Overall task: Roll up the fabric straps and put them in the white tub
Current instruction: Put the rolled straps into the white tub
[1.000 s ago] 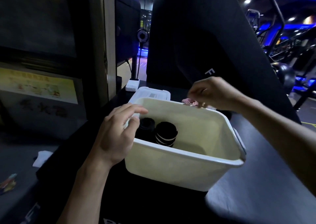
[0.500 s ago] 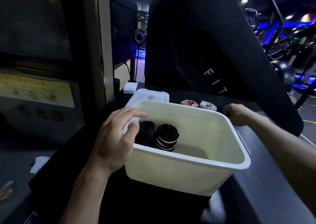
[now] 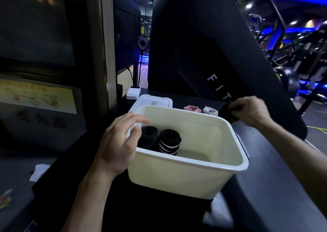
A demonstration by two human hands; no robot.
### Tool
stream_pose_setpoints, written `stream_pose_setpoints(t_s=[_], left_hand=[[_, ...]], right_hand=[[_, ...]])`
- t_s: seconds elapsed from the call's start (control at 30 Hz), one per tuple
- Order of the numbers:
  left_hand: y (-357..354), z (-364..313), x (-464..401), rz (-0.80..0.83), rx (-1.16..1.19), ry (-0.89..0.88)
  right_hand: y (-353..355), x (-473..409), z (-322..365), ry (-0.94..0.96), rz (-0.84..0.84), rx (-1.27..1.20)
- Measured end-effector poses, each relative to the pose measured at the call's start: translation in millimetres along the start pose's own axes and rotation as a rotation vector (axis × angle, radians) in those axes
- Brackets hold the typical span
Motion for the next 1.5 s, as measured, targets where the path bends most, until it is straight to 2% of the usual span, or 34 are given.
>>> stream_pose_setpoints(t_s=[0.1,0.17,0.27,0.37,0.47,0.57,0.67,0.8,0.97,1.2,1.3,1.4,1.5], left_hand=[[0,0,1,-0.006,0.007,0.009],[0,-1,1,-0.009,0.012,0.015],[0,-1,1,-0.014,0.016,0.026],[0,-2,1,-0.012,0.010,0.027],[0,-2,1,-0.014,0.008,0.023],[0,-3,1,-0.013,0.008,0.034],[0,-2,1,-0.009,0.010,0.042],[0,-1,0,-0.015,0.019,0.031],[0,-2,1,-0.003,0.011,0.048],[0,-1,1,-0.015,0.014,0.033],[0,-1,1,-0.015,0.012,0.022],[-1,-1,0,-0.012,0.003,0.014],[-1,-1,-1,-0.016,0.007,0.006]], right_hand=[[47,-12,29,0.073,-0.097,-0.103],[74,-13,54,0.142,-0.099,-0.179],[97,0,98,0.286,0.054,-0.284],[90,24,136,0.453,0.273,-0.206],[84,36,161,0.541,0.312,-0.145],[84,37,172,0.557,0.405,-0.137],[65,49,173,0.562,0.537,-0.020],[27,65,163,0.549,0.585,0.079],[6,69,147,0.384,0.761,-0.029],[18,62,136,0.293,0.898,-0.111],[32,46,132,0.206,0.849,-0.246],[32,12,112,0.110,0.626,-0.359],[4,-19,78,0.149,0.384,-0.156]])
Point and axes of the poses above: each hand's wrist, its own x-axis away from the middle knuckle, its own y-axis out of the back of the hand, z = x × y, the point moved 3 cm from there along -x, towards the middle knuckle, and after that the axes turned 14 degrees about -z, right-handed, at the moved point
